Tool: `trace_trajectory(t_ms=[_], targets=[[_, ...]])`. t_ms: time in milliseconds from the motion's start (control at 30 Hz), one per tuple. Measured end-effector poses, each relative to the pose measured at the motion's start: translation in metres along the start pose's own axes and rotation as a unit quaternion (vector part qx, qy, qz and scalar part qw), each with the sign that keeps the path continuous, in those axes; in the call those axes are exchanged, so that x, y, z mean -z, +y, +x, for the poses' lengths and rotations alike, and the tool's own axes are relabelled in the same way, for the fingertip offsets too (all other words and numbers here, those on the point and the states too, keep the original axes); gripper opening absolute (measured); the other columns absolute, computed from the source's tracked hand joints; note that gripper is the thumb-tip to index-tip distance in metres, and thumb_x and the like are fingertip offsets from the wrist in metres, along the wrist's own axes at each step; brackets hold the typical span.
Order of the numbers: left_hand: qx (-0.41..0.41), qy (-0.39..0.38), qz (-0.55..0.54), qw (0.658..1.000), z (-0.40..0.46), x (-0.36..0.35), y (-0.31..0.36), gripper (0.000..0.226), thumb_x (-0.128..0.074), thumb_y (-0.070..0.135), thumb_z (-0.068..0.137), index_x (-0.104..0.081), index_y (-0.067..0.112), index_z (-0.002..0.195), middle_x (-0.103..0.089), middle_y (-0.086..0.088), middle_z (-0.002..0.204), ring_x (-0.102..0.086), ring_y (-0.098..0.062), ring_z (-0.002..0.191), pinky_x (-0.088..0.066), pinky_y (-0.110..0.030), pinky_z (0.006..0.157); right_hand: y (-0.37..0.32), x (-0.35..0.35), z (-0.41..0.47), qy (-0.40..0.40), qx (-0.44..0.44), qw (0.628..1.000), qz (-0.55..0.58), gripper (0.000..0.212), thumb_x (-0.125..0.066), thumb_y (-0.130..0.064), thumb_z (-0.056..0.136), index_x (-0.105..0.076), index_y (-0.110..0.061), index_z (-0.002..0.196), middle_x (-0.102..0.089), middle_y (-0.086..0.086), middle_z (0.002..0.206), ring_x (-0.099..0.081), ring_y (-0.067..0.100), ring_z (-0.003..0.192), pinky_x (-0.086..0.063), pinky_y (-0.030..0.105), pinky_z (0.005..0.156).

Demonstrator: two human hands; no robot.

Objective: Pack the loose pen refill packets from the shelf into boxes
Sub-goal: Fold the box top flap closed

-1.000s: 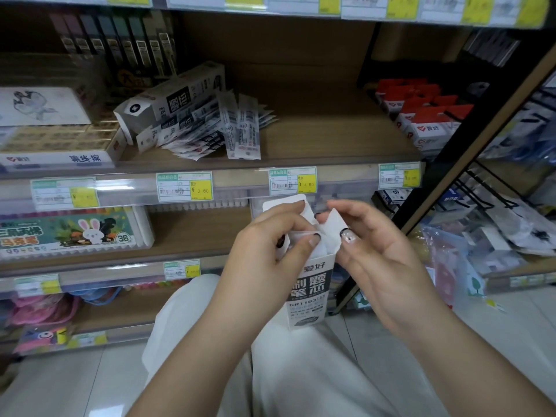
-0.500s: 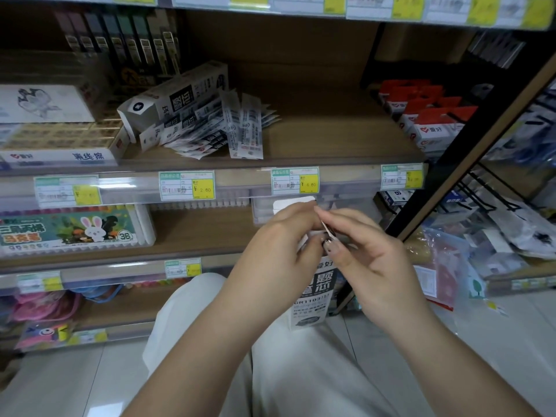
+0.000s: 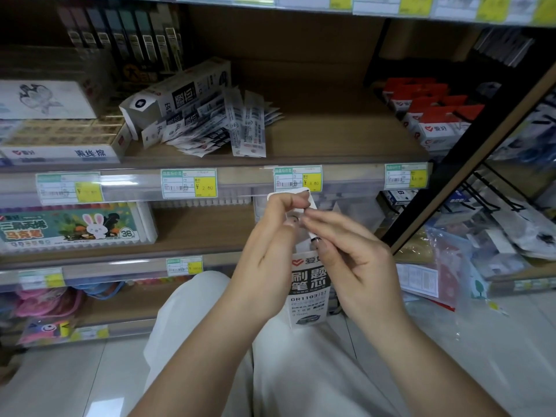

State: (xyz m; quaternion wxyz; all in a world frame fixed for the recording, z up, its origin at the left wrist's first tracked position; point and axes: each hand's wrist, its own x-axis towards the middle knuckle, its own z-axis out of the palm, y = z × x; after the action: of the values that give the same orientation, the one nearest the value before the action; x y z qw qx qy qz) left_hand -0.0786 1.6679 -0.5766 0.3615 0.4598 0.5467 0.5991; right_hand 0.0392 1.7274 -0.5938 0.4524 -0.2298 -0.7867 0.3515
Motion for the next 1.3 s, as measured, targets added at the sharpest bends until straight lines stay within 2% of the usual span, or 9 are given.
trace_trajectory(t_ms=[167,300,500,667,833,967,1067,1133,1300], targets=[[-0.004,0.046,-0.047,0.998,-0.001,-0.001,-0.001,0.032,-0.037,0.043,0.077,-0.061,0.033,0.096,-0.063,0.009,0.118,-0.056,-0.02,0.115,-0.04,-0.057,0.099,0.002,-0.002,0.0,-0.013,0.008,1.0,-0.019,0.028,-0.049,-0.018,0.091,-0.064,-0.013,0.114,-0.062,-0.004,0.117,-0.058,0.008,0.112,-0.045,0.021,0.094],[0.03,0.067,-0.104,0.992,0.001,0.001,-0.002,0.033,-0.036,0.024,0.079,-0.065,0.042,0.08,-0.066,0.01,0.116,-0.057,-0.02,0.115,-0.037,-0.057,0.103,0.002,-0.002,0.001,-0.018,0.017,0.999,-0.025,0.026,-0.05,-0.016,0.09,-0.064,-0.015,0.112,-0.062,-0.006,0.116,-0.058,0.007,0.111,-0.045,0.022,0.094],[0.035,0.085,-0.136,0.986,0.002,0.001,-0.006,0.033,-0.036,0.016,0.081,-0.063,0.036,0.082,-0.067,0.007,0.118,-0.057,-0.021,0.118,-0.038,-0.056,0.103,0.002,-0.001,0.001,-0.021,0.018,0.999,-0.017,0.025,-0.05,-0.016,0.09,-0.065,-0.016,0.111,-0.062,-0.006,0.115,-0.059,0.008,0.11,-0.046,0.024,0.093],[0.029,0.055,-0.152,0.986,0.002,0.001,-0.007,0.022,-0.039,0.013,0.081,-0.056,0.019,0.094,-0.069,0.007,0.114,-0.06,-0.019,0.113,-0.046,-0.036,0.093,0.001,0.0,0.001,-0.02,-0.005,1.0,0.004,0.024,-0.05,-0.016,0.089,-0.067,-0.015,0.106,-0.063,-0.005,0.114,-0.06,0.008,0.109,-0.047,0.024,0.092],[0.035,0.025,-0.108,0.993,0.003,0.006,-0.002,0.031,-0.035,-0.006,0.095,-0.055,0.018,0.097,-0.067,0.006,0.116,-0.059,-0.024,0.111,-0.045,-0.033,0.088,-0.003,0.002,0.004,-0.028,-0.02,0.999,0.007,0.025,-0.052,-0.016,0.085,-0.066,-0.021,0.104,-0.063,-0.013,0.111,-0.06,0.002,0.106,-0.046,0.019,0.091],[0.038,0.016,-0.087,0.995,0.003,0.007,-0.001,0.031,-0.038,-0.006,0.095,-0.055,0.019,0.097,-0.066,0.005,0.118,-0.058,-0.023,0.114,-0.043,-0.044,0.095,-0.006,0.002,0.006,-0.035,-0.066,0.996,0.046,0.025,-0.054,-0.019,0.08,-0.069,-0.024,0.1,-0.066,-0.013,0.108,-0.06,0.007,0.107,-0.046,0.023,0.092],[0.032,0.009,-0.077,0.997,0.002,0.007,-0.001,0.023,-0.045,0.003,0.09,-0.056,0.021,0.098,-0.065,0.005,0.12,-0.057,-0.023,0.117,-0.041,-0.051,0.101,-0.008,0.001,0.008,-0.036,-0.116,0.988,0.097,0.022,-0.059,-0.01,0.076,-0.069,-0.023,0.091,-0.067,-0.013,0.102,-0.061,0.009,0.105,-0.046,0.022,0.09],[0.04,0.006,-0.073,0.996,0.002,0.007,-0.001,0.026,-0.044,-0.001,0.093,-0.055,0.021,0.098,-0.064,0.005,0.121,-0.057,-0.025,0.117,-0.04,-0.053,0.102,-0.008,0.001,0.009,-0.032,-0.132,0.985,0.108,0.023,-0.059,-0.005,0.074,-0.069,-0.02,0.087,-0.067,-0.013,0.1,-0.062,0.008,0.103,-0.047,0.021,0.088],[0.034,-0.001,-0.073,0.997,0.003,0.006,-0.002,0.023,-0.045,0.002,0.09,-0.055,0.021,0.098,-0.064,0.005,0.121,-0.057,-0.02,0.118,-0.04,-0.048,0.104,-0.009,0.0,0.008,-0.016,-0.135,0.984,0.113,0.02,-0.06,-0.008,0.073,-0.068,-0.024,0.082,-0.067,-0.011,0.099,-0.062,0.008,0.102,-0.047,0.021,0.086]])
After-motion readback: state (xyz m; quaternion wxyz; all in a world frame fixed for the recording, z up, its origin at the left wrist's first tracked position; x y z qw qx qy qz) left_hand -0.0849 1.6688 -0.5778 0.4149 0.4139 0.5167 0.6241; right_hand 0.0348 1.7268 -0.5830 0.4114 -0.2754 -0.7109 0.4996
